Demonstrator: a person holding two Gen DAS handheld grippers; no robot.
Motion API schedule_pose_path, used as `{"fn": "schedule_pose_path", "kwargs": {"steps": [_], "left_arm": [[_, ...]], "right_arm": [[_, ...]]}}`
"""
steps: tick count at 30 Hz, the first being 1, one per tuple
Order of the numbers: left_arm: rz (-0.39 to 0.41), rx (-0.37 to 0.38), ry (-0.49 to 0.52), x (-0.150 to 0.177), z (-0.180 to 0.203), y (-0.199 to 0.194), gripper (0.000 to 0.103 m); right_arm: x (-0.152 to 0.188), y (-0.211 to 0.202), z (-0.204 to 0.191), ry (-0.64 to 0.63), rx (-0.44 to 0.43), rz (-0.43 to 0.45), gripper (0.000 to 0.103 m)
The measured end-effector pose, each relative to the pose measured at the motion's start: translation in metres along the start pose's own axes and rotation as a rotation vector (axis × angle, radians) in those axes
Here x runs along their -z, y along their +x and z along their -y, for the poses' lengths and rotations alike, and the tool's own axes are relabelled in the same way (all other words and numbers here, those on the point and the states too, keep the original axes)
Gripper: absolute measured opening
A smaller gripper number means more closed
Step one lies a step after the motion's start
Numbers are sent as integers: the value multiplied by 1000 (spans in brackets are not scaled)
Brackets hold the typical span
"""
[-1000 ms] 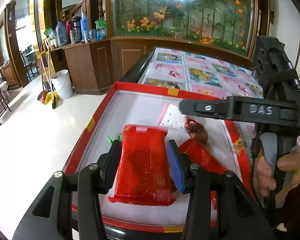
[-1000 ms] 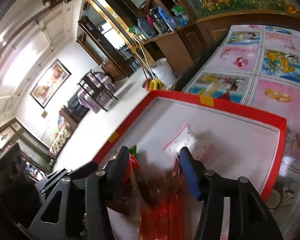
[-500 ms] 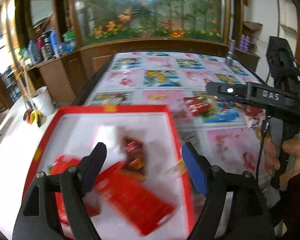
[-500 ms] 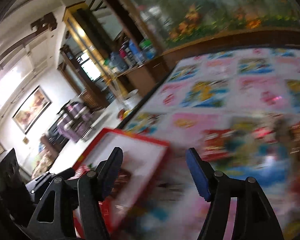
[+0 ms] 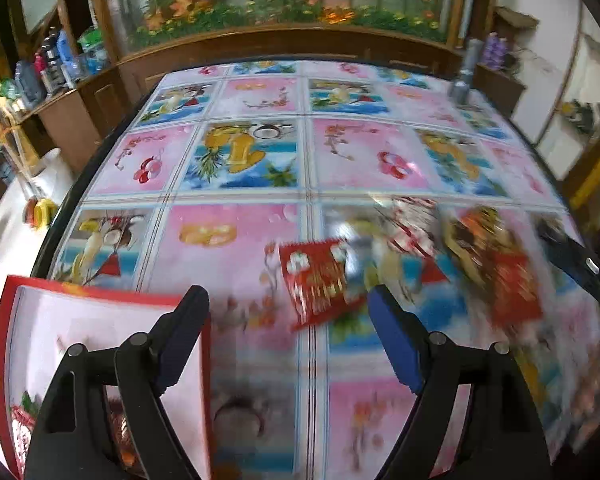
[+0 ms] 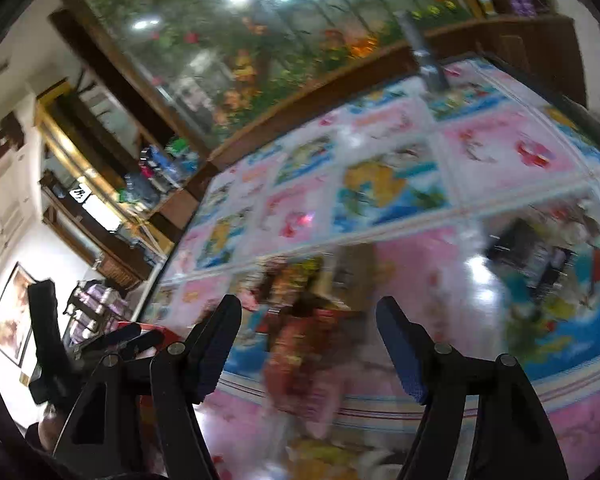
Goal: Organize snacks
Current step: 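Grasp a red candy packet with the left tool while the right tool grasps a brown wrapper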
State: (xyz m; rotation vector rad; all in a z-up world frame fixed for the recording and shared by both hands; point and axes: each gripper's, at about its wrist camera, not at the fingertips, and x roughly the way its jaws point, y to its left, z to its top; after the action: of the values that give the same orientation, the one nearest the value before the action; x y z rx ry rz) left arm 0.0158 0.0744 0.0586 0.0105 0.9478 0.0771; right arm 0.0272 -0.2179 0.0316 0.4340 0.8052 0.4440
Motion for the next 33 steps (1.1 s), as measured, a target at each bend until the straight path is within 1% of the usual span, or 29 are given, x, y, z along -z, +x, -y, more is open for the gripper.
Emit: {"fn": "schedule_pose_path", "kwargs": {"steps": [2,4,6,10,12,13,15,16,17,19,20,21,22,23,24,27,29,33], "left_arm": [[3,-40,12,-6,9,17,82],[3,-71,10,-9,12,27,82],[1,-75,3,-11,14,34,82],[-5,-79,16,-6,18,43,82],[-6,-85,29,-5,22,47,82],[-10,-83,34,-3,23,49,82],[-14,-71,33,-2,23,54,82],[3,-63,26,-1,22,54,82],[6,-62,25,0,22,54,81],[30,-47,37,1,25,53,69],[42,-44,56,1,27,52,56],[56,-52,90,3,33,50,45],[63,-54,115,3,37,49,40],[66,-52,127,3,39,48,34],[70,-51,141,4,42,47,31],[77,-53,166,5,46,46,26],[82,-58,186,7,49,45,25],[83,-49,195,12,51,41,24]], "right_arm": [[-1,0,6,5,27,-10,73],[0,2,9,13,12,-21,73],[1,6,6,-2,1,-36,72],[14,20,-20,-98,30,-77,71],[16,29,-24,-108,33,-101,70],[17,35,-25,-107,39,-116,68],[19,46,-25,-110,64,-144,60],[21,53,-24,-106,72,-167,51],[23,56,-23,-98,61,-177,42],[23,58,-23,-92,52,-175,36],[24,58,-23,-91,48,-177,33],[24,58,-23,-94,49,-176,31],[25,58,-24,-102,49,-175,25],[26,57,-25,-106,48,-170,21],[26,55,-25,-106,42,-162,21],[24,51,-26,-106,26,-151,21],[24,47,-28,-109,14,-140,21],[22,40,-29,-100,-16,-124,21]]}}
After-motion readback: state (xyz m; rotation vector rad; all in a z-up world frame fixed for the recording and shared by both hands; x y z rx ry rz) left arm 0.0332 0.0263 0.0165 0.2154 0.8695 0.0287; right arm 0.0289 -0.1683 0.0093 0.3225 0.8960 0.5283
